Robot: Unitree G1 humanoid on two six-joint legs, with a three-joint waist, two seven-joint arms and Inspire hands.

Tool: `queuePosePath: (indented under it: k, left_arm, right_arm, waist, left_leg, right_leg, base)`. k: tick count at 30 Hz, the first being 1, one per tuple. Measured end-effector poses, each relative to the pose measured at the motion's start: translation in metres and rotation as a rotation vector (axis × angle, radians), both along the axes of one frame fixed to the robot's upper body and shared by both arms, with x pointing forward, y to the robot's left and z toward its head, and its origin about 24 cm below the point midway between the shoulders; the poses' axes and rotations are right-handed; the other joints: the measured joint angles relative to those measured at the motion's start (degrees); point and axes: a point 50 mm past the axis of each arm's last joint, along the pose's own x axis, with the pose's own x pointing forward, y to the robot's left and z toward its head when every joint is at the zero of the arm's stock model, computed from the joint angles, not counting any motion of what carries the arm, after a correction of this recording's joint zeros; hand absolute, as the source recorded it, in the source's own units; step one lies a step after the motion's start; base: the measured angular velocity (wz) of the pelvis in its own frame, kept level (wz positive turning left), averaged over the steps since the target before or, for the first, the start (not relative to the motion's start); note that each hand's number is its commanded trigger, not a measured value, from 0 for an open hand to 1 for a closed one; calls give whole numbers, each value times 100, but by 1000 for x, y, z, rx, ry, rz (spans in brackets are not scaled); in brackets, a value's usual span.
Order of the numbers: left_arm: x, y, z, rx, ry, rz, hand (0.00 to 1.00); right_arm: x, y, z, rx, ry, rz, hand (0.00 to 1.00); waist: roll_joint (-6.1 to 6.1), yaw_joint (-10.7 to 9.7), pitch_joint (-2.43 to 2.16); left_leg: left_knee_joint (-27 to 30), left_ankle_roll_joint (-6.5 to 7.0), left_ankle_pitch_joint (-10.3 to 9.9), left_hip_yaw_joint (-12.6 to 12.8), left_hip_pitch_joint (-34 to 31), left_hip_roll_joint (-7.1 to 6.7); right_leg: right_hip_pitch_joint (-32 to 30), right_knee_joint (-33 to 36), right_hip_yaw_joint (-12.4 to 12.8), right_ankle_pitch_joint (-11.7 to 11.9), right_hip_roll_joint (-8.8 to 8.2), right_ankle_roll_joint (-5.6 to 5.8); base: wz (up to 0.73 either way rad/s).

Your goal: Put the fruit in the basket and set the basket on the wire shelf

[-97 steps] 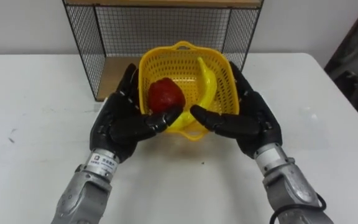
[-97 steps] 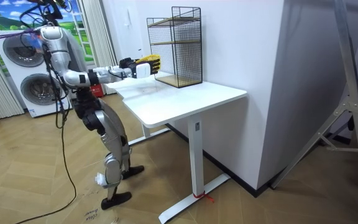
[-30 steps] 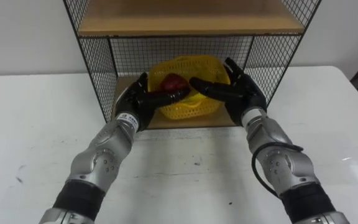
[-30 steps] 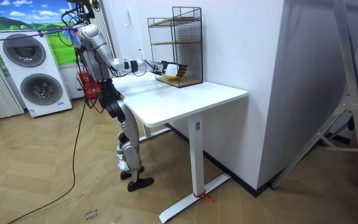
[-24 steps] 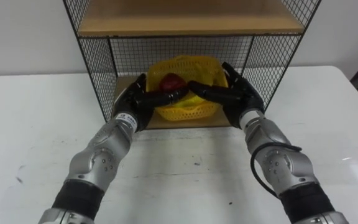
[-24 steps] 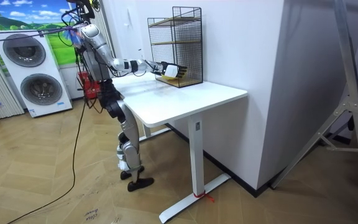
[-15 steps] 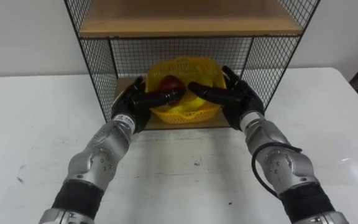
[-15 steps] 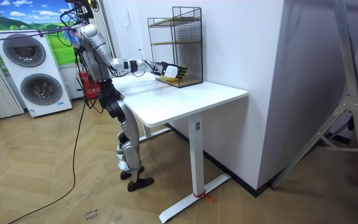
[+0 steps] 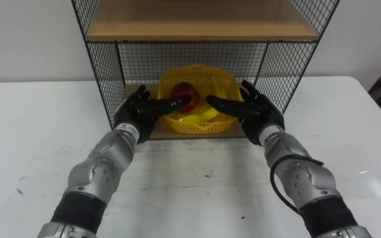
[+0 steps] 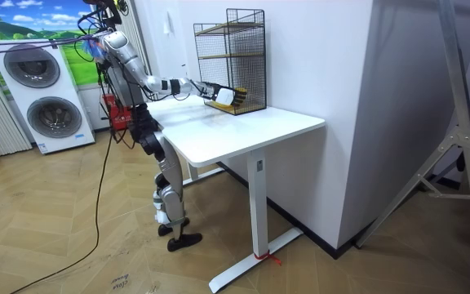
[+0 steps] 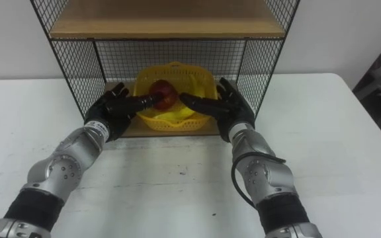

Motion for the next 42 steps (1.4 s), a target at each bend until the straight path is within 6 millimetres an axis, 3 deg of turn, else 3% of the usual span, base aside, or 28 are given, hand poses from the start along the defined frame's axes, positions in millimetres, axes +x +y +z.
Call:
queuePosePath:
  k: [19, 26, 32, 36, 42]
  left_arm:
    - [4, 5, 16, 2, -52, 46, 0]
    - [7, 7, 32, -8, -122, 49, 0]
    - [8, 9, 50, 56, -224, 26, 0]
    - [5, 12, 50, 144, -249, 10, 0]
    - [-4, 20, 49, 220, -280, -1, 0]
  right_arm:
    - [3, -5, 10, -15, -35, -31, 0]
    - [5, -4, 19, -10, -80, -30, 0]
    - [6, -5, 27, -69, -136, -2, 0]
    - [6, -8, 36, -103, -191, 1, 0]
    - [-2, -10, 32, -155, -224, 46, 0]
  waist:
    - [12, 1, -35]
    - [23, -8, -43]
    - [21, -3, -43]
    - [19, -11, -42]
    - [18, -65, -42]
  left_leg:
    - [5, -1, 7, 1, 32, 1]
    - [4, -5, 11, -27, 92, 2]
    - [-24, -17, 14, -44, 136, 1]
    - [-77, -31, 35, -41, 160, 1]
    - [-102, -38, 38, -36, 236, 2]
  right_leg:
    - [30, 2, 4, 1, 0, -1]
    - [99, -13, -44, 0, -5, -1]
    - [136, -8, -82, -7, -9, -12]
    - [135, -20, -80, -9, -4, -19]
    - [202, -28, -83, -20, -5, -36]
  base:
    - [0]
    - [2]
    - [0]
    - [0]
    - [0]
